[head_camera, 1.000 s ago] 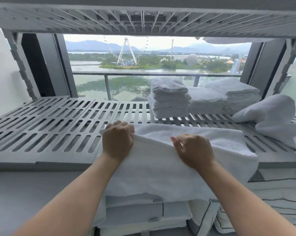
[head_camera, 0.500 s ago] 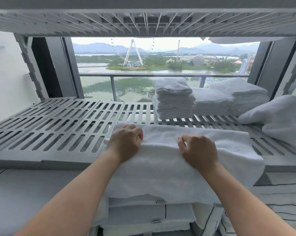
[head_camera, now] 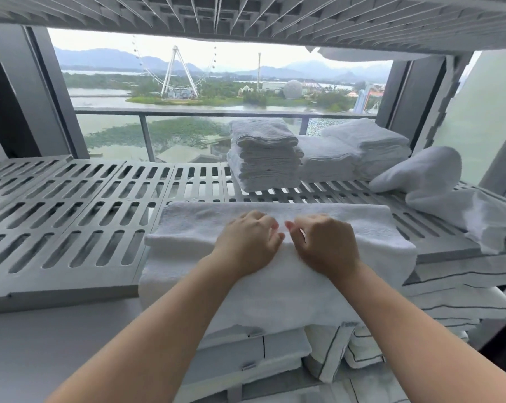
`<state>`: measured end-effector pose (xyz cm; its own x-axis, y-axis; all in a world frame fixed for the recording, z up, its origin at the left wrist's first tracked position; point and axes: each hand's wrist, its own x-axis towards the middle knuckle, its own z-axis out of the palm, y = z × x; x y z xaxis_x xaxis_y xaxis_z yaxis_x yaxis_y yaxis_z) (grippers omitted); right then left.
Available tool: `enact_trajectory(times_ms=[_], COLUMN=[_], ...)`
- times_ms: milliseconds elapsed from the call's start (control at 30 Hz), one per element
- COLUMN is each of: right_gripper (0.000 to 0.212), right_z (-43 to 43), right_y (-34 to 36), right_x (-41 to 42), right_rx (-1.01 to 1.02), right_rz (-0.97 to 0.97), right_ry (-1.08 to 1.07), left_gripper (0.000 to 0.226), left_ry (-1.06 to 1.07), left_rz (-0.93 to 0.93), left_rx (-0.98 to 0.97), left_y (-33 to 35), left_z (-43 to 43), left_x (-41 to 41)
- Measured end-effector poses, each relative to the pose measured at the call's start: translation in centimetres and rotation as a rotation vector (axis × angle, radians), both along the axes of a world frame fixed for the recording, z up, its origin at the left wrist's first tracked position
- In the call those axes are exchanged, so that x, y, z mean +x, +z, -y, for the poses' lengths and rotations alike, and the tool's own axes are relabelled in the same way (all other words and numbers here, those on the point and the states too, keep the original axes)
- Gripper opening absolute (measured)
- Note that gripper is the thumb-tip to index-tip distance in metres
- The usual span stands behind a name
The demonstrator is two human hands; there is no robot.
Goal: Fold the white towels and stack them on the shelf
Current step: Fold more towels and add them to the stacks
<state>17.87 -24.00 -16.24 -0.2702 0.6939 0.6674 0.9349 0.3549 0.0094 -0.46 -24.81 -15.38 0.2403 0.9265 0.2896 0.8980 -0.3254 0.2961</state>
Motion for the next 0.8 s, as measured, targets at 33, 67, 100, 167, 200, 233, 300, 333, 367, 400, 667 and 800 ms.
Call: enact_trajectory(times_ms=[33,67,100,167,200,233,300,333,367,400,667,800], right_gripper=[0.039,0.039,0.04,0.043,0.046,0.048,0.049,0.046,0.04,0.034,0.045,0.048], right_z=[0.1,0.3,0.4,0.8,0.9,1.0,0.8,0.7,0.7,0.7,-0.4,-1.0], right_y=[0.0,0.0,-0.1,-0.4,-0.6,-0.7,-1.0,-1.2,-1.3,-1.5,-2.2,-2.8], right_x=[0.7,1.6,2.7,5.4,6.9,8.2,10.1,10.7,11.1,11.4,16.7,17.1], right_rx=[-0.004,-0.015,-0.024,-0.022,-0.029,-0.042,-0.07,-0.076,-0.075,-0.07,-0.216,-0.15], right_rz=[0.01,0.014,0.016,0.011,0.011,0.01,0.0,-0.003,-0.008,-0.015,-0.107,-0.127], right_ry=[0.022,0.05,0.081,0.118,0.117,0.111,0.105,0.106,0.111,0.122,0.248,0.269], left_gripper=[0.043,0.046,0.048,0.048,0.046,0.043,0.044,0.049,0.054,0.058,0.056,0.053], left_ry=[-0.01,-0.015,-0.016,-0.003,0.024,0.066,0.15,0.178,0.201,0.228,0.284,0.283], left_rz=[-0.047,-0.086,-0.111,-0.128,-0.132,-0.136,-0.12,-0.122,-0.145,-0.173,-0.183,-0.151], left_rx=[-0.033,-0.058,-0.079,-0.106,-0.102,-0.089,-0.099,-0.137,-0.179,-0.212,-0.198,-0.077], left_y=[-0.3,-0.4,-0.5,-0.1,0.2,0.5,0.9,1.0,1.1,1.0,0.3,-0.8], left_z=[-0.1,-0.2,-0.2,-0.1,-0.1,-0.1,-0.3,-0.4,-0.5,-0.7,-1.1,0.8], left_x=[0.2,0.3,0.3,0.5,1.0,1.7,3.8,4.9,6.0,6.8,7.2,7.5])
